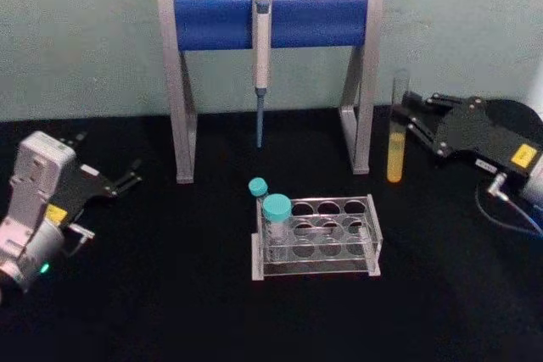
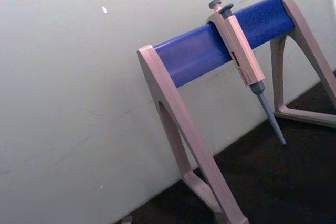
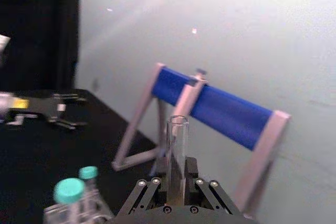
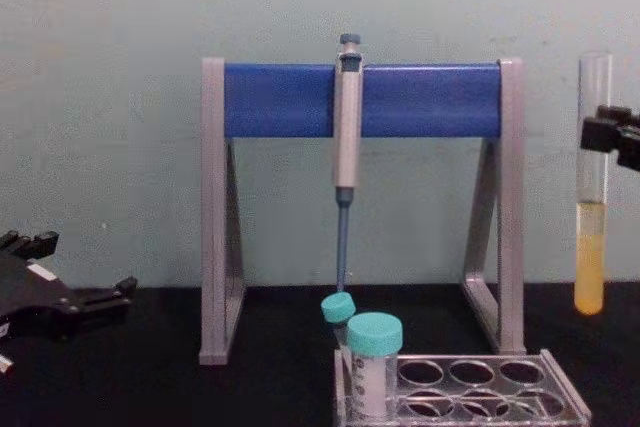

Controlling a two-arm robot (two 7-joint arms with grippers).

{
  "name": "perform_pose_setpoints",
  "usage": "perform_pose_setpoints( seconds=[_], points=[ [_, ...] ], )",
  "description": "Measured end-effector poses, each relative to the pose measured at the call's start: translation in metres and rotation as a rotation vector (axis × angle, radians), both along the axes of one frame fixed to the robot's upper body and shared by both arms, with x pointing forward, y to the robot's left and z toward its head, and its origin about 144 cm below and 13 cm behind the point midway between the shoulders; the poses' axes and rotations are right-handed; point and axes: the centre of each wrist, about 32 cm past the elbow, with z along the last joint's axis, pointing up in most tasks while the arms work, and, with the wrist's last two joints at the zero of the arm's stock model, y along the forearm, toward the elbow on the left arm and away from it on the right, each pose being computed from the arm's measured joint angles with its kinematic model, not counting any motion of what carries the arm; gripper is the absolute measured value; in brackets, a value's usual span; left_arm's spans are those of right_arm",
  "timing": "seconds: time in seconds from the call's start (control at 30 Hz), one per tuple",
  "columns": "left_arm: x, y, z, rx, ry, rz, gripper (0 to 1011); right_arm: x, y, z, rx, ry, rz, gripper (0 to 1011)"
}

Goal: Pick up the test tube from the test tube rack, shake it, then place it back into the test tube rack.

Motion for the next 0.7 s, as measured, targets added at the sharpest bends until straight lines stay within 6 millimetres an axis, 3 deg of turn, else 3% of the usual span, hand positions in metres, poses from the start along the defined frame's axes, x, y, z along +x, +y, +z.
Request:
perform_pose_setpoints(
  seconds=[0.37, 0.7],
  points=[
    [0.000, 0.000, 0.000, 0.000, 0.000, 0.000, 1001, 0.020, 0.026, -0.006, 0.099, -0.013, -0.078, 211],
    [0.000, 0.000, 0.000, 0.000, 0.000, 0.000, 1002, 0.023, 0.041, -0.007, 0.246, 0.063, 0.110, 211]
  ],
)
